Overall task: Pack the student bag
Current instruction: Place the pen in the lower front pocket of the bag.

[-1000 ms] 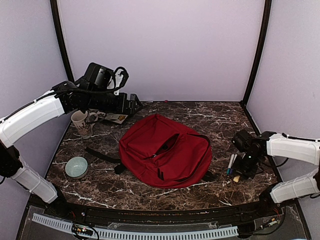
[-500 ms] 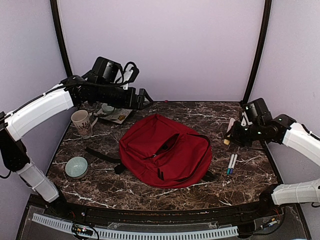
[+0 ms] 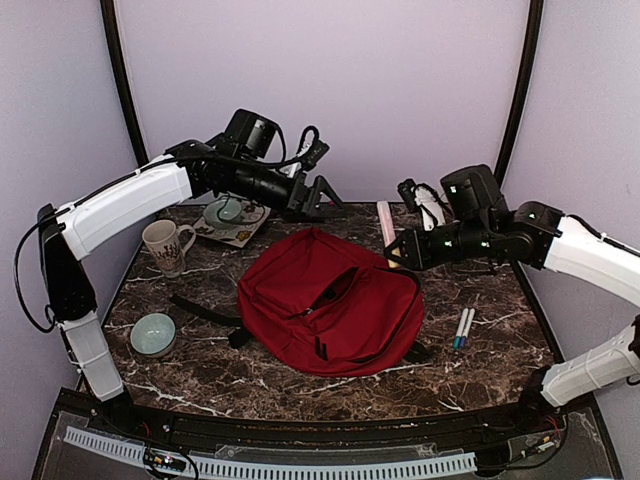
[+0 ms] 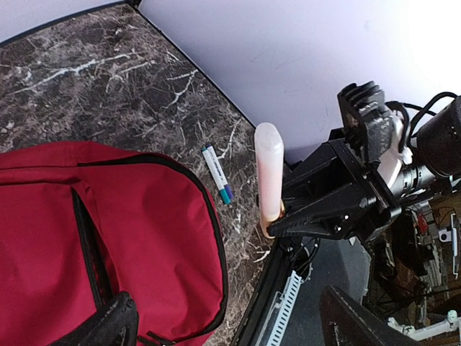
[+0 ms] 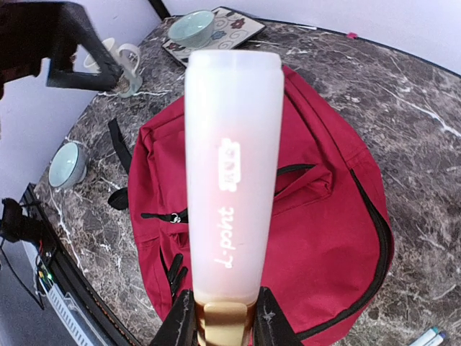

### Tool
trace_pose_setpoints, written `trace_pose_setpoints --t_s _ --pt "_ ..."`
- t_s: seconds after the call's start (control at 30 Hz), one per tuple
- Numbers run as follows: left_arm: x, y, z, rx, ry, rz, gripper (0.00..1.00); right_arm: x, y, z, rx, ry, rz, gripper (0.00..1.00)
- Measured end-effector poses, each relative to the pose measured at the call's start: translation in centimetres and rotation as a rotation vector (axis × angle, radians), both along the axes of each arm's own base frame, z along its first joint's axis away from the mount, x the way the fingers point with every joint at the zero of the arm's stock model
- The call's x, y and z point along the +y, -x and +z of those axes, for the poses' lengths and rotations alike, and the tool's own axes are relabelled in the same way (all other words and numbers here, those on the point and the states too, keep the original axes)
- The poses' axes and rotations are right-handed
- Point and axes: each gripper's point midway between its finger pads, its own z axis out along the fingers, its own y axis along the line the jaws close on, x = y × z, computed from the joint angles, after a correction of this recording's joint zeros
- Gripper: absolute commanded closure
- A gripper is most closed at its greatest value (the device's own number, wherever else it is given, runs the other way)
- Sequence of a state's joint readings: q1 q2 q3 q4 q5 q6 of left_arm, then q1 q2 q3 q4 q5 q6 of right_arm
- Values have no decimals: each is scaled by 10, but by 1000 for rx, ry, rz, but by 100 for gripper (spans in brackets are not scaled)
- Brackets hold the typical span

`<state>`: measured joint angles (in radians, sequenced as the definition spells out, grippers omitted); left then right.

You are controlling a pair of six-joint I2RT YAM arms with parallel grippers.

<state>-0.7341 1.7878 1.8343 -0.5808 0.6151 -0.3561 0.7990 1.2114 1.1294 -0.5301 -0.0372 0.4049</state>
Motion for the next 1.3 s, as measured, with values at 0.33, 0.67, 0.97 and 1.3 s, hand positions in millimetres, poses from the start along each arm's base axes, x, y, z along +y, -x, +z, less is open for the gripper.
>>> trace_pose_setpoints --t_s 0.33,0.67,0.97,1.3 --pt "-11 11 -10 77 13 -59 18 47 14 -6 -46 79 167 87" --pt "8 -20 -33 4 -133 130 10 64 15 -68 144 206 197 91" --pt "42 -30 -33 -90 -247 264 3 70 27 -146 414 371 250 91" --pt "65 -23 -21 -136 -275 315 3 62 24 -173 571 394 222 91"
